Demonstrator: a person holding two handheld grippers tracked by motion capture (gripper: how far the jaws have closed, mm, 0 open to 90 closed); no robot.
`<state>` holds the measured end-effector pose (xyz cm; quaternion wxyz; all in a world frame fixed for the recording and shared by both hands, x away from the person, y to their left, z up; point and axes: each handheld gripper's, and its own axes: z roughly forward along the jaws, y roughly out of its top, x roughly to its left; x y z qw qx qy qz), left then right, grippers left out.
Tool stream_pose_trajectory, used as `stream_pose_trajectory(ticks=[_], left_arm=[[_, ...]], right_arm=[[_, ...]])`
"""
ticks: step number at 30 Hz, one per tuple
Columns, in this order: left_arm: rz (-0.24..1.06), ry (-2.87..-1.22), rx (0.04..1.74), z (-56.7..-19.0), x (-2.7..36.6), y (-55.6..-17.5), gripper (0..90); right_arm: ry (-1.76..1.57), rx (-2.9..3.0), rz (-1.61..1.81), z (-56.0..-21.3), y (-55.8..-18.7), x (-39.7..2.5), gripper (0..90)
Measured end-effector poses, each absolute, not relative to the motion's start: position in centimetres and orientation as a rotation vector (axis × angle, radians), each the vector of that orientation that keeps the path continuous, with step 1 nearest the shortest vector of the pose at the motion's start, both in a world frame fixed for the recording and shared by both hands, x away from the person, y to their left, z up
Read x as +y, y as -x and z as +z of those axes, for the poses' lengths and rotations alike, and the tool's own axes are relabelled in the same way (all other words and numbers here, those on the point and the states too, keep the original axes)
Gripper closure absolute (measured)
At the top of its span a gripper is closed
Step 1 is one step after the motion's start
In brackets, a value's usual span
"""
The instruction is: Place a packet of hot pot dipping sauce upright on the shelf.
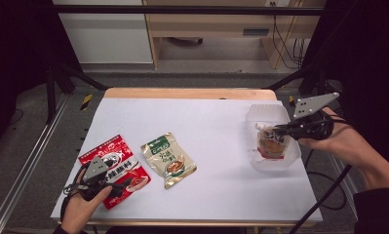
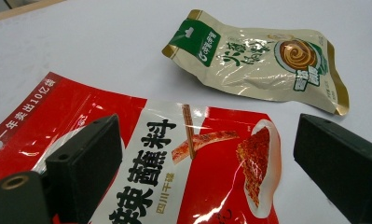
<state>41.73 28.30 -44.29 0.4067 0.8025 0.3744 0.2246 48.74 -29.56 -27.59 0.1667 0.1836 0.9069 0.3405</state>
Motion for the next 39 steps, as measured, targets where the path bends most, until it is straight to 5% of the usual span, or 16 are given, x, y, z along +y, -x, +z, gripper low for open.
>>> stream_pose_trajectory(ticks=[21, 39], left_arm=[[0.556, -2.035, 0.941, -44.4, 28.0, -41.8, 7.7], [0.555, -2.036, 0.947, -44.5, 28.1, -41.8, 8.3]], right_arm=[[-0.647, 2.594, 0.860, -28.9, -48.0, -33.2, 86.8], [-0.608, 2.614, 0.793, -28.3, -48.2, -32.2, 87.9]])
